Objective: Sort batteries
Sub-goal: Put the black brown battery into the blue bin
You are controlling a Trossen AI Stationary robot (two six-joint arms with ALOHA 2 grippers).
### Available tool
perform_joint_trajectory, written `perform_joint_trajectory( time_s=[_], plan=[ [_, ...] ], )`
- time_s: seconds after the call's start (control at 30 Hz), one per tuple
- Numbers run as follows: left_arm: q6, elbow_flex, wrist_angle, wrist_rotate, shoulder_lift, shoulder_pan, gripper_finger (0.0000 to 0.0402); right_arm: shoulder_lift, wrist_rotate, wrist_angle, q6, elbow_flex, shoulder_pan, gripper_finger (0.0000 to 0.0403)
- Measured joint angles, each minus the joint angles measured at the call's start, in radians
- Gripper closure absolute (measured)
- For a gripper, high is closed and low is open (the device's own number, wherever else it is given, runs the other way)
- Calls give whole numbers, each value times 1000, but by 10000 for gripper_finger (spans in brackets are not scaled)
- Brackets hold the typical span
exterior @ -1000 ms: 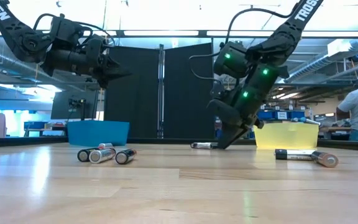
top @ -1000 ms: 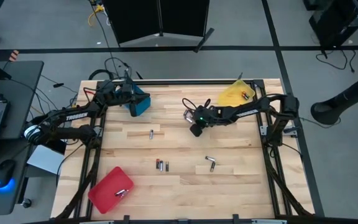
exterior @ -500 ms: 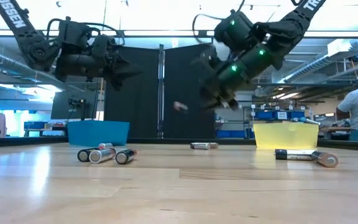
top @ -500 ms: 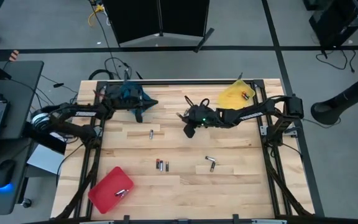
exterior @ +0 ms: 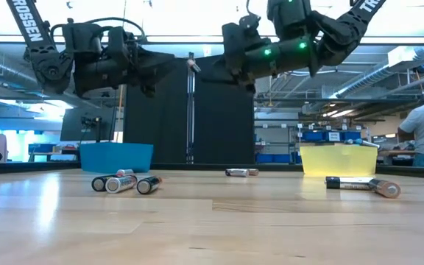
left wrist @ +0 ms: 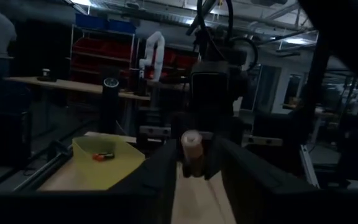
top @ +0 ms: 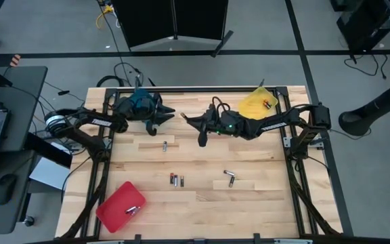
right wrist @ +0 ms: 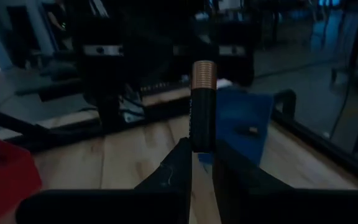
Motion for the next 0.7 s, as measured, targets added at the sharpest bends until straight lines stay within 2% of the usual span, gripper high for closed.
perform_joint_trajectory(
  time_s=[0.23, 0.7],
  plan=[
    [-21, 60, -16, 42, 20, -57, 220, 0, -39, 84, -56, 0, 3, 351],
    [-12, 156, -17, 52, 81, -107, 226, -1, -58, 90, -87, 0, 6, 351]
  ],
)
